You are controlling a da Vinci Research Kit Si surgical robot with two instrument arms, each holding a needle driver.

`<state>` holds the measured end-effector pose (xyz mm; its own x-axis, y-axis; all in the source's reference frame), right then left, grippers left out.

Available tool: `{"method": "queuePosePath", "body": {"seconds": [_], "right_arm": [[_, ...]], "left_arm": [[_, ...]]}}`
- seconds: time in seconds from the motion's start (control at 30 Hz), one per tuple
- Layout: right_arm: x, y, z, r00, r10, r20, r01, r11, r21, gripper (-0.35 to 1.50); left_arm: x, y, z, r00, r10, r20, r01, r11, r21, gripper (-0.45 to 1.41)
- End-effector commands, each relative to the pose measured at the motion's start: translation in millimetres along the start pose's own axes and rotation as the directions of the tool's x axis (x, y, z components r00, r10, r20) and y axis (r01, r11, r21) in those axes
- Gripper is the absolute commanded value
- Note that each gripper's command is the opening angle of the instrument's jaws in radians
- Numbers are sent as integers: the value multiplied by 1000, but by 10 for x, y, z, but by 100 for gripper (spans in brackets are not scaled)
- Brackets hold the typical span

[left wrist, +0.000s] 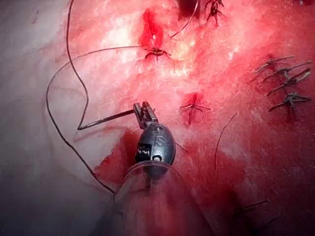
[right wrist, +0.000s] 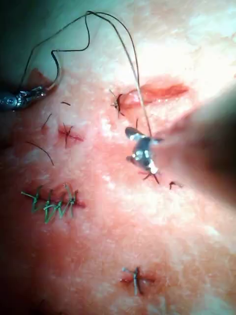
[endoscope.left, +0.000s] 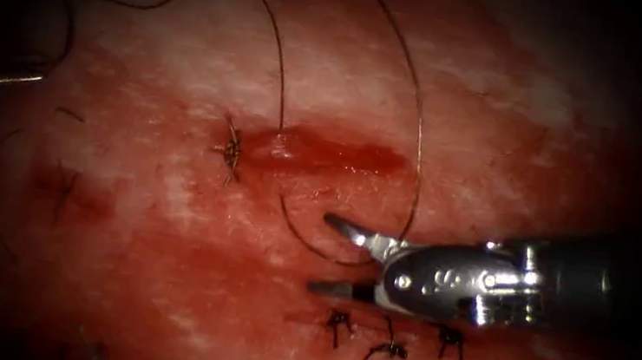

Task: Wound Closure

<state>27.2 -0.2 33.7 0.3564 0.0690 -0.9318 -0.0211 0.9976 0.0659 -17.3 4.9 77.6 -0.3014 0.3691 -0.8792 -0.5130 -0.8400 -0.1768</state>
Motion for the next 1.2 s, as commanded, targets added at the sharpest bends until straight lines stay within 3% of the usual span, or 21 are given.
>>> {"method": "queuePosePath", "body": {"seconds": [0.03, 0.2, 0.3, 0.43, 0.57, 0.77, 0.8, 0.87, 0.9, 0.97, 1.03, 1.2], "right_arm": [[16, 3, -15, 997, 21, -69, -21, 1000, -12, 130], [16, 15, -42, 992, 32, -120, -35, 999, -22, 128], [-3, 21, -60, 992, 30, -120, -34, 999, -24, 126], [-23, 23, -59, 993, 25, -116, -28, 999, -26, 125], [-54, 21, -22, 998, 2, -61, -3, 1000, -4, 126], [-67, 15, 28, 999, -15, -34, 16, 1000, 18, 126], [-72, 14, 48, 999, -21, -38, 22, 1000, 20, 126], [-75, 13, 56, 999, -25, -40, 25, 999, 23, 126], [-87, 12, 75, 998, -50, -36, 51, 998, 28, 126], [-93, 11, 82, 997, -63, -33, 64, 997, 32, 126], [-114, 11, 99, 995, -104, -9, 104, 993, 60, 126], [-139, 14, 107, 990, -140, 26, 138, 987, 78, 126]], "left_arm": [[-7, 9, 2, 1000, -3, 2, 3, 1000, -3, -45], [-8, 8, 1, 1000, -2, 2, 2, 1000, -4, -45], [-8, 7, 0, 1000, -2, 1, 2, 1000, -5, -45], [-8, 7, 0, 1000, -2, 1, 2, 1000, -5, -45], [-8, 7, 0, 1000, -2, 1, 2, 1000, -5, -45], [-8, 8, 1, 1000, -2, 1, 2, 1000, -4, -45], [-8, 8, 1, 1000, -8, 1, 8, 1000, -4, -45], [-8, 8, 1, 1000, -7, 1, 7, 1000, -3, -45], [-9, 9, 1, 1000, -7, 1, 7, 1000, -2, -45], [-9, 9, 2, 1000, -7, 1, 7, 1000, -2, -45], [-9, 10, 2, 1000, -7, 0, 7, 1000, -4, -45], [-9, 10, 2, 1000, -6, 3, 6, 1000, -5, -45]]}}
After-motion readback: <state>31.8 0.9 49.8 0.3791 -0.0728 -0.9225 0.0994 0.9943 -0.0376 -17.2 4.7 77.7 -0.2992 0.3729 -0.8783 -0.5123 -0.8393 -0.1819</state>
